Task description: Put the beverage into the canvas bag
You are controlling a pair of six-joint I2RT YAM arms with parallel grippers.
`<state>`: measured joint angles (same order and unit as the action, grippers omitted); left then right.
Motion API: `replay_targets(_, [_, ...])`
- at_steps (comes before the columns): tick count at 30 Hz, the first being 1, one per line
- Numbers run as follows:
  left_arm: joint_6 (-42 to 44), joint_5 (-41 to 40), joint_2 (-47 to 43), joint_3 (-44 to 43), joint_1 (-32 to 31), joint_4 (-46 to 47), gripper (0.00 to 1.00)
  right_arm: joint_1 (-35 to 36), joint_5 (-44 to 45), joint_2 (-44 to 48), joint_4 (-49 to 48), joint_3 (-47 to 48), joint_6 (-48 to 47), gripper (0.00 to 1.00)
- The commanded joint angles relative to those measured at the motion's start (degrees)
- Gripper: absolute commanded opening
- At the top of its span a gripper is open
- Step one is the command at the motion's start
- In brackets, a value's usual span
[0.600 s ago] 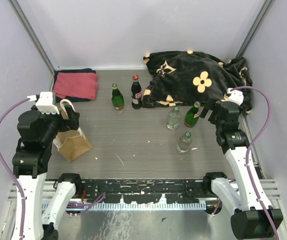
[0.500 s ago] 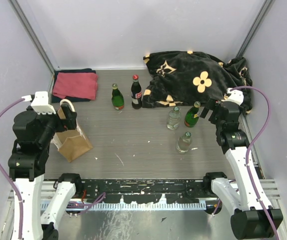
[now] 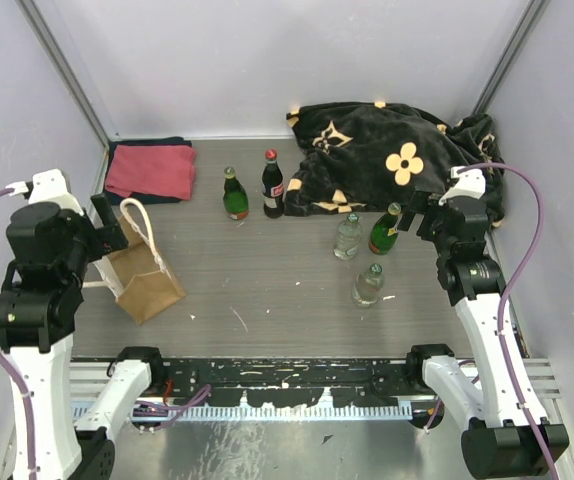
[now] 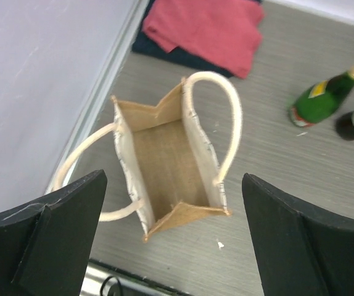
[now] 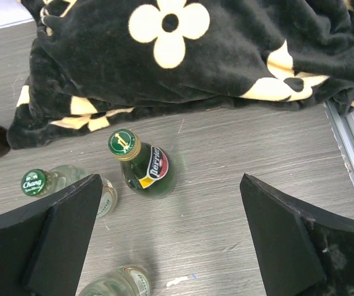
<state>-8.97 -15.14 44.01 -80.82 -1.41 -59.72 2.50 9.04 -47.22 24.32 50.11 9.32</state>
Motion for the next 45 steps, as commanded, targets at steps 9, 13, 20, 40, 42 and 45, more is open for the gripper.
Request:
replay_targets(9, [-12.1, -6.1, 13.4, 3.1, 11.1, -9.0, 0.98, -0.2, -4.6, 0.8, 0.9, 3.2, 0.7, 1.00])
replay_targets(13, [-12.5, -1.2, 18.1, 5.5, 18.0, -9.0, 0.99, -0.2, -5.3, 1.1, 1.2, 3.3, -0.2, 1.00])
replay_targets(20, [-10.2, 3.4, 21.1, 9.1, 20.7, -3.3, 0.97, -0.2, -5.7, 1.2, 2.9, 4.9, -1.4, 1.00])
replay_targets(40, [-8.0, 7.0, 32.6, 16.4, 20.7, 7.4, 0.67, -0.3, -4.0, 3.2, 6.5, 5.7, -1.1, 1.00])
replay_targets(42, [-7.7, 7.2, 32.9, 17.2, 20.7, 7.8, 0.56, -0.3, -3.8, 3.3, 6.8, 5.9, -1.1, 1.00])
replay_targets(45, [-6.9, 7.7, 33.1, 17.9, 20.7, 8.0, 0.37, -0.2, -3.8, 3.6, 7.3, 6.0, -1.1, 1.00])
